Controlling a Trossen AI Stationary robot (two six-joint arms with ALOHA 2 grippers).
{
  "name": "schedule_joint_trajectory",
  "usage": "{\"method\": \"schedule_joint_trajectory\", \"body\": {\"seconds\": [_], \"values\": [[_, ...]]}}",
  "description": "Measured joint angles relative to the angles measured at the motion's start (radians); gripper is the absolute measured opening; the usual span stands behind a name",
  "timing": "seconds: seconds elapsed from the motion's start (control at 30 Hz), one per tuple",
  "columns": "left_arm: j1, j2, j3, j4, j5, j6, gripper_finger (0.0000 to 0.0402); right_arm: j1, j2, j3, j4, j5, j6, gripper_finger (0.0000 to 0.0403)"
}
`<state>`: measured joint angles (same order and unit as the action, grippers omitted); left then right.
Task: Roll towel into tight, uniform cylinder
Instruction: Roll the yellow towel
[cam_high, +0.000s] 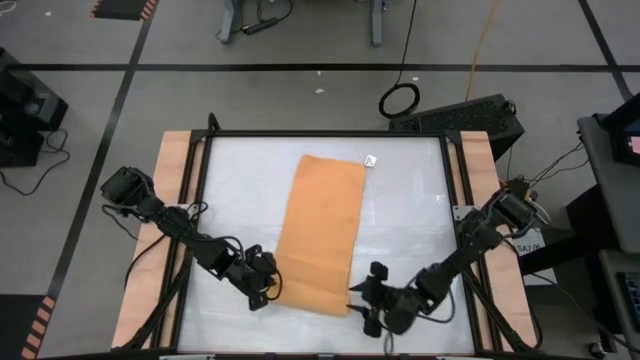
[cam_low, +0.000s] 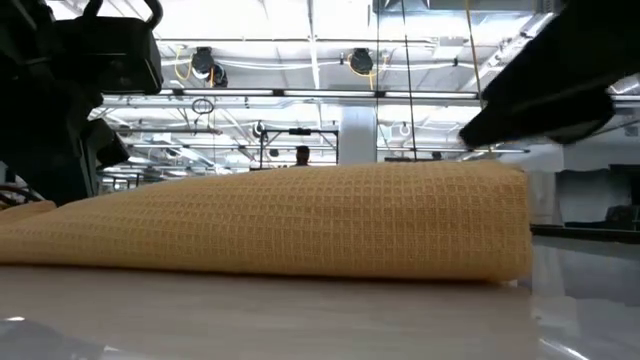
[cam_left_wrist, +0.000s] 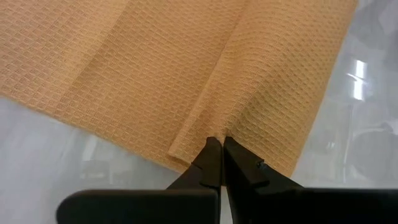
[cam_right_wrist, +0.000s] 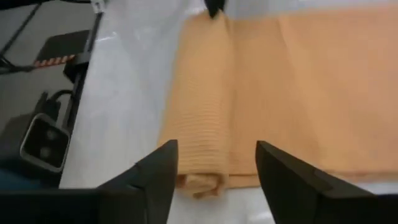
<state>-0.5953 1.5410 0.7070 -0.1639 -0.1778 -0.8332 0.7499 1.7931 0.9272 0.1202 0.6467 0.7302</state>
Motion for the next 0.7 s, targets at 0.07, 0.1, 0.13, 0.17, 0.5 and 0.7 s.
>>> {"method": "schedule_joint_trajectory", "body": {"seconds": [0.07,0.1,0.13,0.17,0.5,0.7], "values": [[0.000,0.000,0.000,0.000,-0.002,-0.001,0.0010,0.028,0.030,0.002,0.073,0.044,-0.065,0.0217],[0.000,0.000,0.000,0.000,-0.002,0.000,0.0010,0.041,0.049,0.002,0.110,0.054,-0.101,0.0224],[0.000,0.000,0.000,0.001,-0.005,0.000,0.0010,0.051,0.070,0.001,0.150,0.058,-0.138,0.0230],[0.000,0.000,0.000,0.003,-0.010,0.000,0.0010,0.057,0.095,0.001,0.211,0.060,-0.179,0.0235],[0.011,0.000,0.000,0.002,-0.014,-0.026,0.0011,0.070,0.282,0.081,0.361,0.228,-0.426,0.0243],[0.011,0.000,0.000,0.000,-0.013,-0.027,0.0011,0.062,0.308,0.095,0.324,0.238,-0.364,0.0243]]}}
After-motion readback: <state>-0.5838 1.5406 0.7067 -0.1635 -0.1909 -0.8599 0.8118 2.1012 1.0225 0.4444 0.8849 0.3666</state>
